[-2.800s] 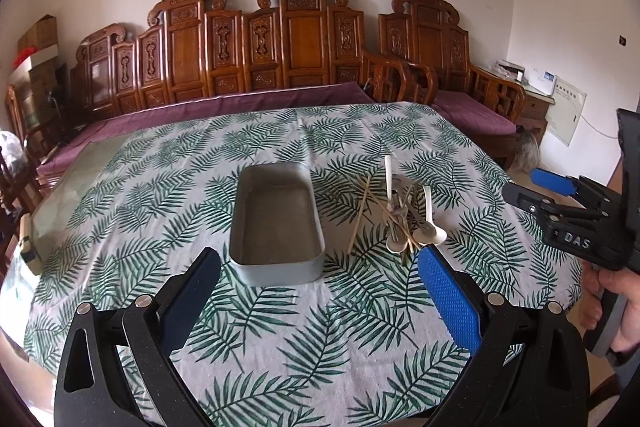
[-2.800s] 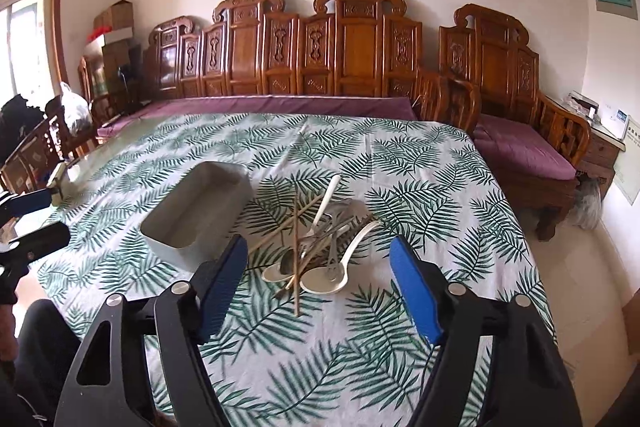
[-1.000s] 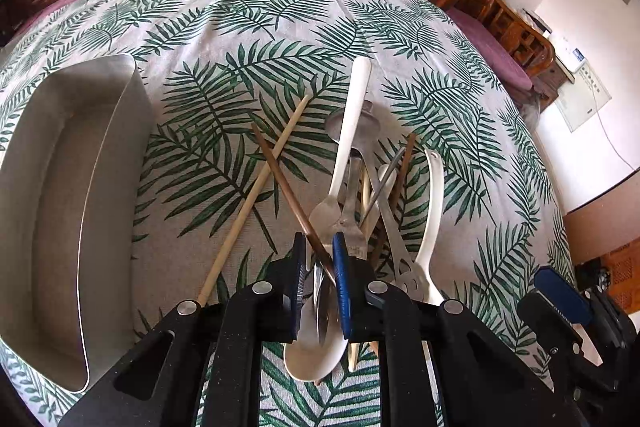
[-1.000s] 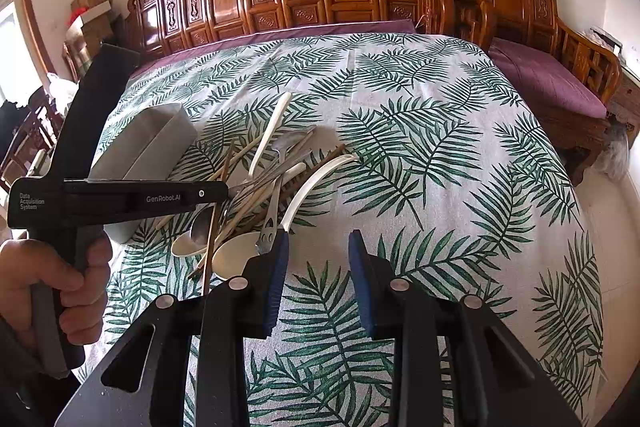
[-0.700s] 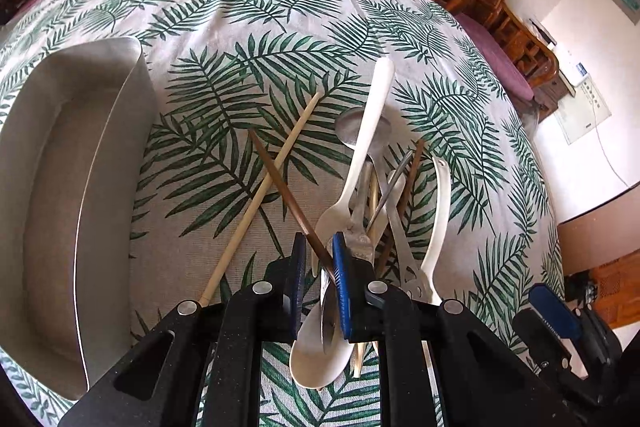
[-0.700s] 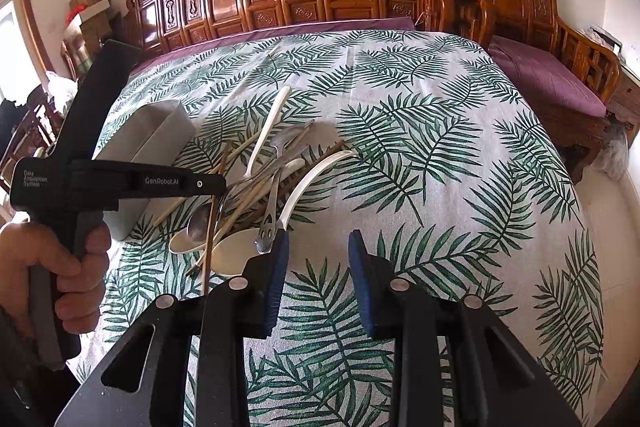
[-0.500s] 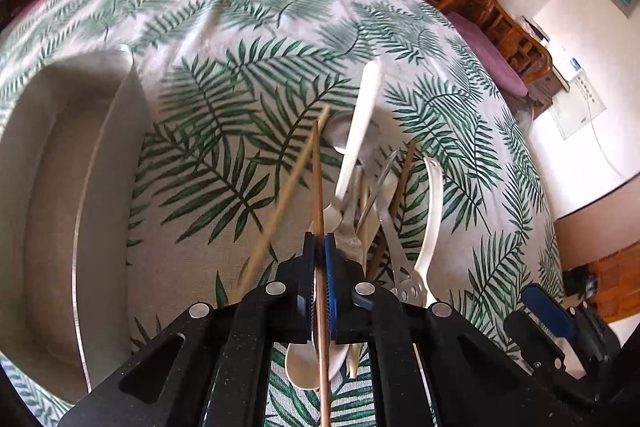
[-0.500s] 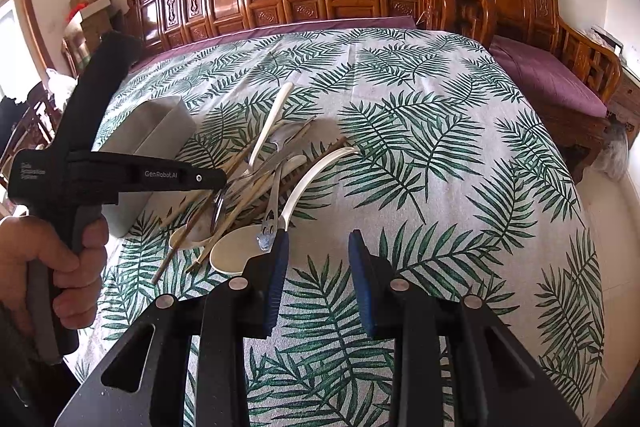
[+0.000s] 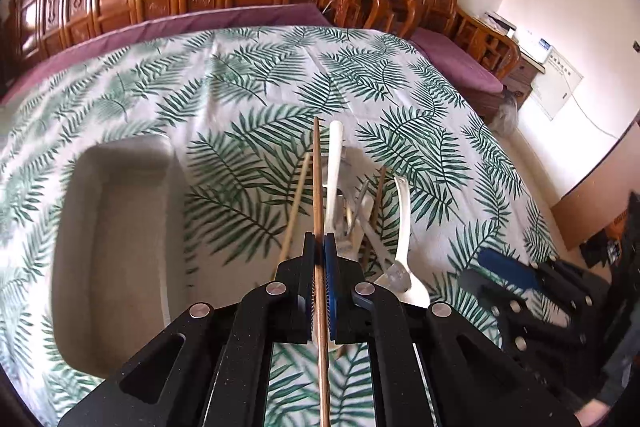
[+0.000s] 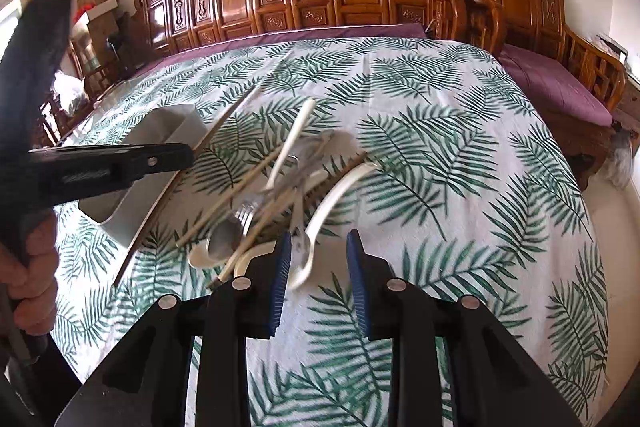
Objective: Organize utensils
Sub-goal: 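Grasp a wooden chopstick with the left tool while the right tool grasps a metal fork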
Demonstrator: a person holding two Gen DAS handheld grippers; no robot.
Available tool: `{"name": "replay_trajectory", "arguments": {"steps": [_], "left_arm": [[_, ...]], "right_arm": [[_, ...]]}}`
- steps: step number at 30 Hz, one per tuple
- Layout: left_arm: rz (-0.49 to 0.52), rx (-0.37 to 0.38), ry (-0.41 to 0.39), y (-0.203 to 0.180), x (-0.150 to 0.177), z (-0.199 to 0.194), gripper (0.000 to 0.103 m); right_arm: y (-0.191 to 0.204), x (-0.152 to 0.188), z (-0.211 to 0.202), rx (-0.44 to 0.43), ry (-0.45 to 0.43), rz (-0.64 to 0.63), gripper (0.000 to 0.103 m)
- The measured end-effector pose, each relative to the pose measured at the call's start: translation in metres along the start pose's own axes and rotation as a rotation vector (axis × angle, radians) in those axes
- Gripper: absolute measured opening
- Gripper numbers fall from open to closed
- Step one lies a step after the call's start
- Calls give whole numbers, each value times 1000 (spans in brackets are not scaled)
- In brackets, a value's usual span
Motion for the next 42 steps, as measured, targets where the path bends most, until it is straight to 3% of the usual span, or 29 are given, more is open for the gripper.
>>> {"name": "replay_trajectory", "arguments": {"steps": [17, 22, 31, 38, 42], "left_arm": [[-5, 0, -27, 51, 21, -35, 4], [-6, 0, -26, 58, 25, -37, 4], [-19, 3, -33, 71, 26, -41, 4], [-33, -2, -32, 79, 30, -42, 4], [-35, -7, -30, 83, 31, -43, 4]], "right_arm": [[47, -16, 79, -47, 115, 2, 28], [53, -14, 93, -12, 160, 1, 28], [60, -18, 99, 12, 168, -26, 13], [73, -19, 105, -1, 163, -57, 10], [70, -15, 114, 29, 204, -38, 9]]}}
Point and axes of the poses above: each gripper's, at about its wrist camera, not at the fingertips, and z roughly the way its jaws point, y to its left, x to its underside, the point moved 8 cm from there along z, roughly the way its jaws point, and after that the axes turned 4 degrees about -x, right-handed, at the moved point
